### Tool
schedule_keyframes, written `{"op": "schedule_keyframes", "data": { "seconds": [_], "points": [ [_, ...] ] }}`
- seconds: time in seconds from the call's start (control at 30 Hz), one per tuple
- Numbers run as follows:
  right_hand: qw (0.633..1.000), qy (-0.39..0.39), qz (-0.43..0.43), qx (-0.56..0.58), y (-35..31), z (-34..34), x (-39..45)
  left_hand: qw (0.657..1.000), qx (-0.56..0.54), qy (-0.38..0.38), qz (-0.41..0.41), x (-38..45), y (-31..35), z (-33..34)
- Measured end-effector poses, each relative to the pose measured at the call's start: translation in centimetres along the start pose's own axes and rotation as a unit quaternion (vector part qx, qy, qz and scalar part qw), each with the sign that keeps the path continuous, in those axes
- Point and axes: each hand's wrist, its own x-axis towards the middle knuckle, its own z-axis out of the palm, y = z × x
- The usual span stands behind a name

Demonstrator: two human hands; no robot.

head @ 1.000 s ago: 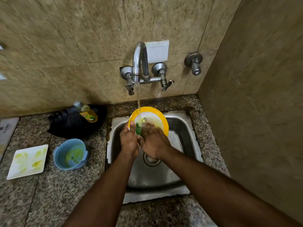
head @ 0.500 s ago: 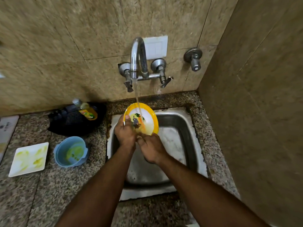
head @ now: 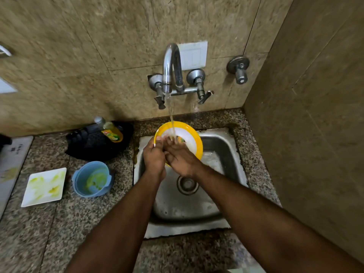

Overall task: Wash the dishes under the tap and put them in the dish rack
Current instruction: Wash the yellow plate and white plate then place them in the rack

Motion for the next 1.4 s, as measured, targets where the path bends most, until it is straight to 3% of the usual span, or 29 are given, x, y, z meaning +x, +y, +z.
{"op": "schedule_keyframes", "data": {
  "seconds": [0.07, 0.13, 0.23, 0.37, 0.47, 0.53, 0.67, 0.73, 0.97, 1.13, 1.27, 1.33, 1.4],
  "points": [
    [0.998, -0.022, -0.051, 0.03, -0.3, -0.2, -1.3, 0.999, -0.032, 0.017, -0.035, 0.6, -0.1, -0.6],
    [0.998, -0.05, -0.046, 0.012, 0.0, -1.4, -3.0, 0.997, -0.051, 0.007, -0.059, 1.2, -0.4, -1.5],
    [0.987, -0.071, -0.048, -0.133, 1.0, -3.4, -4.9, 0.992, -0.085, -0.043, -0.081, 1.2, -1.1, -2.1],
    [0.955, 0.001, 0.051, -0.291, 2.0, -4.0, -3.4, 0.984, -0.111, -0.083, -0.11, 0.1, -1.2, -0.1],
    [0.959, 0.029, 0.113, -0.257, 1.5, -3.8, -1.0, 0.98, -0.139, -0.074, -0.118, 0.0, -1.1, 1.7],
    [0.971, 0.032, 0.081, -0.223, 1.1, -3.4, -0.1, 0.98, -0.144, -0.067, -0.117, 0.4, -0.8, 2.2],
    [0.985, 0.007, -0.087, -0.149, 1.1, -2.6, -1.5, 0.985, -0.125, -0.041, -0.113, 1.9, 0.0, 1.1],
    [0.982, -0.004, -0.103, -0.155, 1.8, -2.6, -3.1, 0.988, -0.115, -0.044, -0.097, 2.6, 0.0, 0.1],
    [0.925, -0.007, 0.039, -0.378, 3.4, -4.5, -3.4, 0.997, -0.05, -0.067, -0.001, 1.9, 1.0, 0.4],
    [0.942, 0.055, 0.119, -0.31, 2.2, -3.5, -1.6, 0.997, -0.048, -0.054, 0.026, 1.6, 2.6, 1.9],
    [0.969, 0.133, 0.063, -0.2, 2.2, -2.4, -2.2, 0.998, -0.05, -0.027, 0.031, 2.4, 2.8, 0.9],
    [0.967, 0.204, 0.026, -0.148, 2.6, -2.8, -2.9, 0.998, -0.058, -0.024, 0.005, 2.5, 2.3, -0.1],
    [0.963, 0.255, 0.042, -0.073, 2.9, -3.5, -3.0, 0.996, -0.079, -0.015, -0.036, 2.7, 1.6, -0.9]
  ]
}}
